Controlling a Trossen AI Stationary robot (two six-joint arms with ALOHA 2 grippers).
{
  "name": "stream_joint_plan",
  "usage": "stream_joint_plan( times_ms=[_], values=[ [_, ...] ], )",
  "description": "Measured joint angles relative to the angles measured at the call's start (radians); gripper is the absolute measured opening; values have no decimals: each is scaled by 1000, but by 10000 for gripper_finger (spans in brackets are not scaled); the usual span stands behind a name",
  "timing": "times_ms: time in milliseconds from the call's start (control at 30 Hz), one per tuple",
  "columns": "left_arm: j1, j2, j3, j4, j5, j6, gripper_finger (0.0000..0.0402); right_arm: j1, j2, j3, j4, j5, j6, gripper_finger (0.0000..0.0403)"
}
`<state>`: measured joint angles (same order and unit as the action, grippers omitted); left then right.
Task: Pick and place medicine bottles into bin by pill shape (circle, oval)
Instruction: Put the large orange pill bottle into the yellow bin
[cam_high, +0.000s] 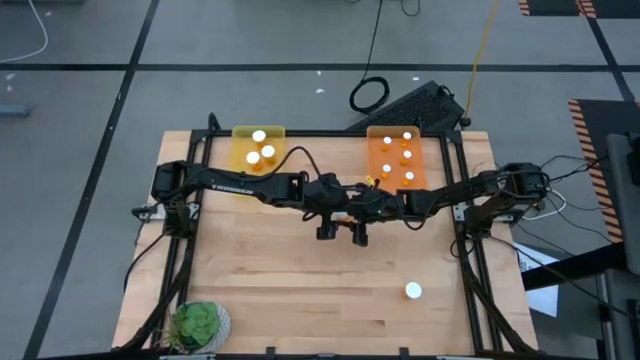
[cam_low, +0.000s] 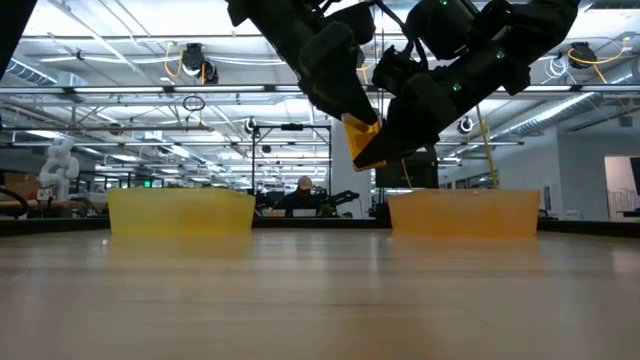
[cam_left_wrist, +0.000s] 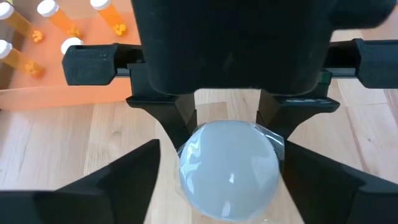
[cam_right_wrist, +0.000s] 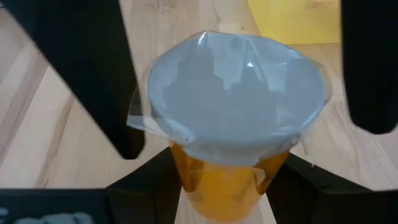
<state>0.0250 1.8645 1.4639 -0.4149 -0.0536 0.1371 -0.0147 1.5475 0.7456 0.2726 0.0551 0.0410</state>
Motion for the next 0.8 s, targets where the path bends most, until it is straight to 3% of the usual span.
stream_joint_plan(
  times_ms=[267, 533, 800],
  values=[
    [0, 0, 0, -4, 0, 16, 252, 0, 0, 0, 0, 0, 0, 188],
    [1, 0, 0, -11, 1, 39, 220, -5, 0, 0, 2, 18, 12, 194],
    [1, -1, 0, -51, 0, 50, 226, -5, -8, -1, -45, 54, 12, 270]
  ],
)
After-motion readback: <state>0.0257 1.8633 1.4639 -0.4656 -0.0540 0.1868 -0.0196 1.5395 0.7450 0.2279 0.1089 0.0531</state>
